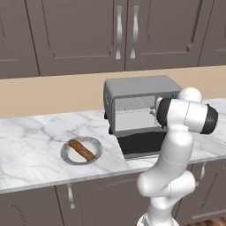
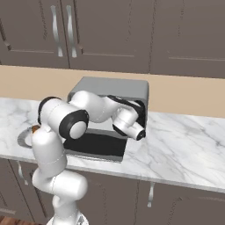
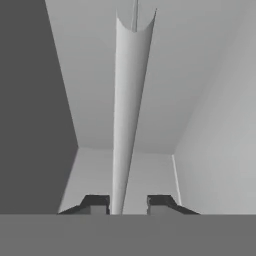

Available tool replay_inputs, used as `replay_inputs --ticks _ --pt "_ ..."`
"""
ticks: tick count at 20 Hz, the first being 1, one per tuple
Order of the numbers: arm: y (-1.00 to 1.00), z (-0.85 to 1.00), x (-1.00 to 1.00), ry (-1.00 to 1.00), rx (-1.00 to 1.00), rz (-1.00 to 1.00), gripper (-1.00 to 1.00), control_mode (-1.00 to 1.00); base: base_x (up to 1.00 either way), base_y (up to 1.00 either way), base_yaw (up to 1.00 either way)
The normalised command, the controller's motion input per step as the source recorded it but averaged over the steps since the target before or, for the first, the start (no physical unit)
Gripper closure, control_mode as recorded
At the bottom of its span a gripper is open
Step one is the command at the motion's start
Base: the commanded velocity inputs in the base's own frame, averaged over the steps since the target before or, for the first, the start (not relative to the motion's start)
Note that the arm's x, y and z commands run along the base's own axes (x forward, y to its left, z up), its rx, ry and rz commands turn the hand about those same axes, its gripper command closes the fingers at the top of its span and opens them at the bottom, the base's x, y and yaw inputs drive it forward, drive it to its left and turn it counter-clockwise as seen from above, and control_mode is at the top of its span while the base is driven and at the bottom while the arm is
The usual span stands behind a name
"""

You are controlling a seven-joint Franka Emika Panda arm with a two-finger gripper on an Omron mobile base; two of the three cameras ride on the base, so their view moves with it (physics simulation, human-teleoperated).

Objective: Pull the toaster oven rack outwards. Pick up the baguette from the plate and place it on the toaster oven rack. Close the toaster oven door fully and set the temperature to the lowest setting.

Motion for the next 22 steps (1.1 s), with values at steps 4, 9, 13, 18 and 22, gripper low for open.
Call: replay_inputs --ticks 4,9,13,18,22 --pt "0.02 0.00 0.00 0.15 0.00 0.00 1.00 -1.00 0.00 0.00 0.00" --pt "0.22 0.00 -0.59 0.32 -0.06 0.01 1.00 -1.00 0.00 0.00 0.00" --pt "0.08 0.00 -1.00 0.18 -0.05 0.00 1.00 -1.00 0.00 0.00 0.00" --pt "0.00 -0.12 -1.00 0.06 -0.05 0.00 1.00 -1.00 0.00 0.00 0.00" --pt "0.00 0.01 -1.00 0.09 -0.07 0.02 1.00 -1.00 0.00 0.00 0.00"
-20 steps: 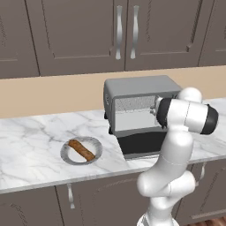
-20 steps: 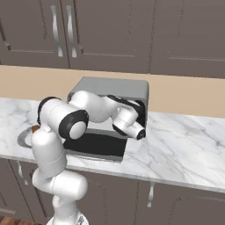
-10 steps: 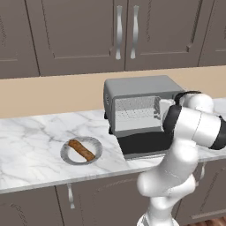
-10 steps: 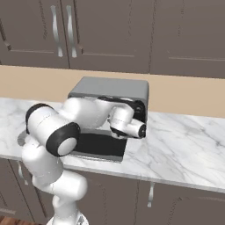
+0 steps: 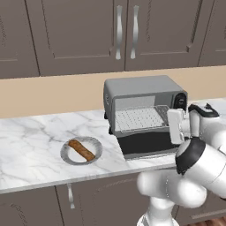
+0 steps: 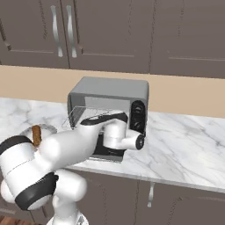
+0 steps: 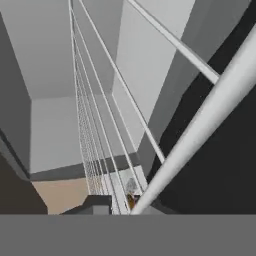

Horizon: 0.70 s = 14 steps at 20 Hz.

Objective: Pull the toaster oven rack outwards. Pick up the baguette from the plate and place it on the toaster oven rack. Close the toaster oven door fully and set the temperature to the lowest setting.

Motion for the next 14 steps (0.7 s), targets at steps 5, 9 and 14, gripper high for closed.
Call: replay_inputs --ticks 5,9,14 --pt "-0.10 0.90 -1.00 0.06 -0.15 0.17 1.00 -1.00 0.00 0.00 0.00" --pt "-0.39 1.00 -1.00 0.00 -0.13 0.28 1.00 -1.00 0.00 0.00 0.00" --pt "0.08 0.92 -0.88 0.02 -0.23 0.29 1.00 -1.00 0.00 0.00 0.00"
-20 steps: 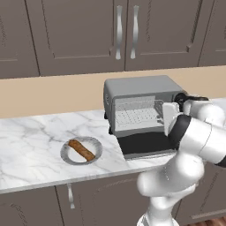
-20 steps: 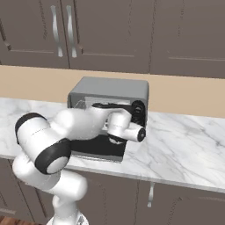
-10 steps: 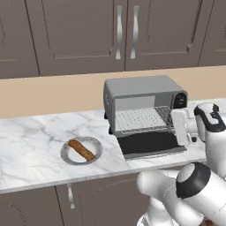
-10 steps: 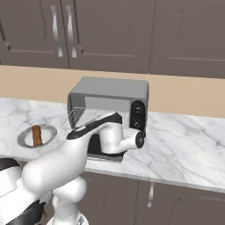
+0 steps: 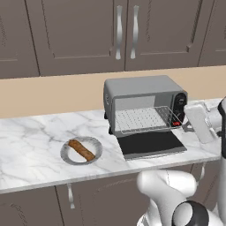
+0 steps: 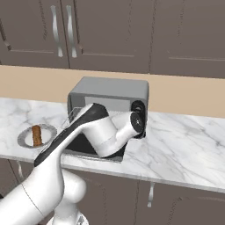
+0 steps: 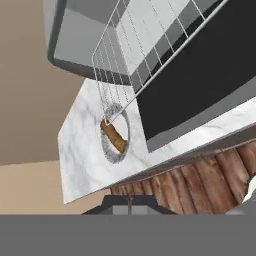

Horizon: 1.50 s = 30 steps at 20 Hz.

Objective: Pull the toaster oven rack outwards. Pick up the baguette from the plate and place it on the toaster oven rack. Close the toaster oven door fully and set the temperature to the lowest setting.

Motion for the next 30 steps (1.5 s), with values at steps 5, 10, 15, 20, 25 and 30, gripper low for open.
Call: replay_inputs --ticks 5,10,15,20,25,30 --pt "0.78 0.42 -0.32 -0.07 -0.37 0.31 1.00 -1.00 0.00 0.00 0.00" --pt "0.41 0.08 -0.10 -0.09 -0.08 0.29 1.00 -1.00 0.00 0.00 0.00" --pt "0.28 0.00 -0.02 -0.10 0.00 0.31 1.00 -1.00 0.00 0.00 0.00" --pt "0.44 0.00 0.07 -0.02 -0.02 0.24 1.00 -1.00 0.00 0.00 0.00" --pt "0.94 0.00 0.09 0.00 -0.21 0.05 1.00 -1.00 0.00 0.00 0.00" --pt "0.69 -0.37 0.40 -0.10 -0.05 -0.03 1.00 -1.00 0.00 0.00 0.00"
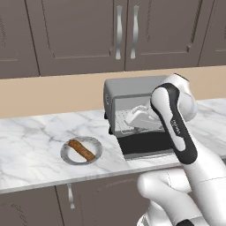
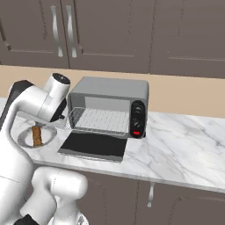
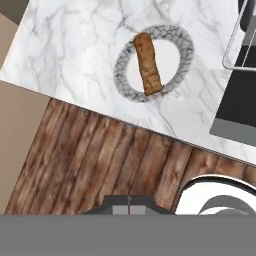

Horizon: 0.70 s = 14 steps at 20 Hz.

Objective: Pull the toaster oven rack outwards. Pick up the baguette from the plate and place it on the toaster oven rack. Close the toaster oven door fully and set the temperature to the lowest setting.

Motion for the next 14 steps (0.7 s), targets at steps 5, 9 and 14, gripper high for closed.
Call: replay_inputs --ticks 5,9,14 --pt "0.73 -0.18 0.32 0.00 -0.13 0.00 1.00 -1.00 0.00 0.00 0.00" --pt "0.26 -0.38 0.35 -0.04 0.00 0.00 1.00 -1.00 0.00 0.00 0.00" --pt "0.30 -0.32 0.46 0.00 -0.06 -0.01 1.00 -1.00 0.00 0.00 0.00"
